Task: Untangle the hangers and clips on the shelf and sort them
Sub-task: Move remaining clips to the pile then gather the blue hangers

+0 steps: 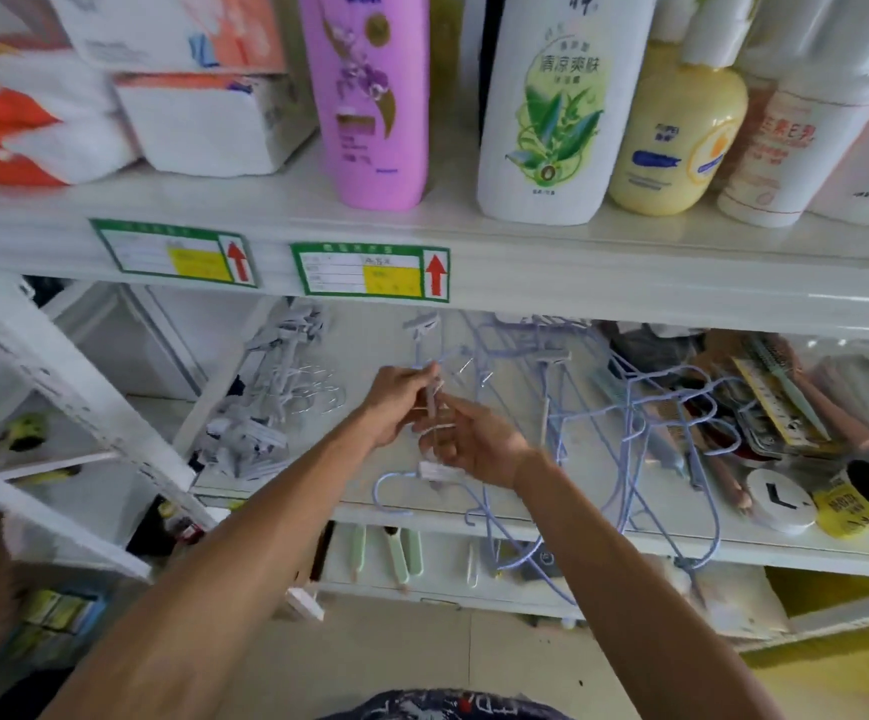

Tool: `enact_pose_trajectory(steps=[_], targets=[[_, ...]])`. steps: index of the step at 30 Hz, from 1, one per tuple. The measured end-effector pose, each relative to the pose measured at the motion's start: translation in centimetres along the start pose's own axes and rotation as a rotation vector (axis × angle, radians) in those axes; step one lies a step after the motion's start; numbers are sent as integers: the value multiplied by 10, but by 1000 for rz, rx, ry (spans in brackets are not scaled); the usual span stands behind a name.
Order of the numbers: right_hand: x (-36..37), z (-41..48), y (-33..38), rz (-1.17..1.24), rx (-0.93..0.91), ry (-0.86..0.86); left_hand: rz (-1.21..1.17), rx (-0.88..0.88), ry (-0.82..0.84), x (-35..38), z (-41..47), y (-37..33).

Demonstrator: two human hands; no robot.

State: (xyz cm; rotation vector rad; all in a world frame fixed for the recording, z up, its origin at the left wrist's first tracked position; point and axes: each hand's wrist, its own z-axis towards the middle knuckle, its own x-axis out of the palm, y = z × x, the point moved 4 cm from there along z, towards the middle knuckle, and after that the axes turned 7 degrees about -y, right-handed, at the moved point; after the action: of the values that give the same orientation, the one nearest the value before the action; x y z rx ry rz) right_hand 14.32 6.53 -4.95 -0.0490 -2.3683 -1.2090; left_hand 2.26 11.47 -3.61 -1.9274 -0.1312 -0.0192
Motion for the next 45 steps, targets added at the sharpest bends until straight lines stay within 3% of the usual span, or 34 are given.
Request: enact_pose_trajectory(steps=[3,5,8,13,23,30,45], targets=[[37,19,0,-182,-21,-132,83,52,-103,-60,1,-19],[60,32,5,-91,-50,-230,112,47,-156,-96,3,-32],[99,54,15,-36,-93,-218,174,32,-233,-156,19,-50],[145,93,25,-172,-169,-345,421,47,-298,-213,42,-79],[133,158,-16,-394,54,-516,968,198,-198,-210,65,-65],[130,161,-15,-612,70,-491,976,227,-230,-207,81,-48],[113,133,-25,-664,13,-628,1043,169,-247,-207,68,-43]])
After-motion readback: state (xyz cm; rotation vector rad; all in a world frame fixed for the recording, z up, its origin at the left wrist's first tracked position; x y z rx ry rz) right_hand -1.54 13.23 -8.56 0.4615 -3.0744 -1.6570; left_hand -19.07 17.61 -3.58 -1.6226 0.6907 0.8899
